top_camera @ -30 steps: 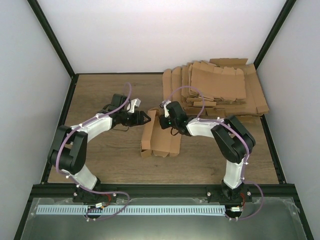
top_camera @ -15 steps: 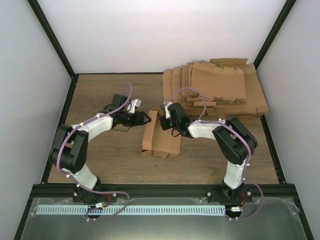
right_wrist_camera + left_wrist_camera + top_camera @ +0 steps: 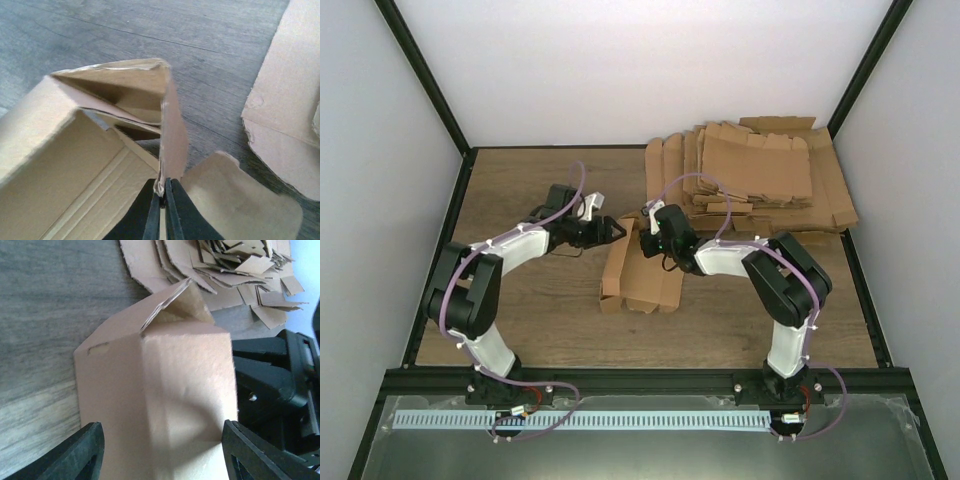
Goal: Fold the paper box
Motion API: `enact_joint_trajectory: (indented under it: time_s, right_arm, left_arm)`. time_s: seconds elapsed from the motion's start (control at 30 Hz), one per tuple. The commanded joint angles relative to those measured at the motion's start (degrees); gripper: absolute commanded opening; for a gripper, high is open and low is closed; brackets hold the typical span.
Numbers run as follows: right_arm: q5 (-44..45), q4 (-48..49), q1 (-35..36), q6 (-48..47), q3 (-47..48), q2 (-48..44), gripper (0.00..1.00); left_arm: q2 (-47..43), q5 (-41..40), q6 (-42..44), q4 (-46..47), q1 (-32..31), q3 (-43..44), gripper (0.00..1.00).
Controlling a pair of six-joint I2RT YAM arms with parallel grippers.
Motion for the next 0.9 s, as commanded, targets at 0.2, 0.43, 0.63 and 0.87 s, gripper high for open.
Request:
enact_joint_trajectory:
  time_s: [0.2,0.43,0.63,0.87]
  right_arm:
    - [-0.5,2.2,0.1,-1.1,0.3,0.1,0.01]
    - [-5.3,2.9,0.1,-0.3,-2.3,-2.2,0.01]
    - [-7.0,2.3,0.1,0.0,-2.8,-3.0,0.01]
    - [-10.0,2.0,0.3,0.8,-3.9,-3.8,0.01]
  left_arm:
    - [3.7,-0.1,-1.5,2.5,-0.4,4.4,0.57]
    - [5.5,-1.3,-0.8,1.1,-0.4,5.5,0.53]
    - [6.3,-2.4,-0.3,0.5,-0.5,5.8,0.52]
    - [6.7,-2.1,-0.1,0.8,-0.5,5.4,0.52]
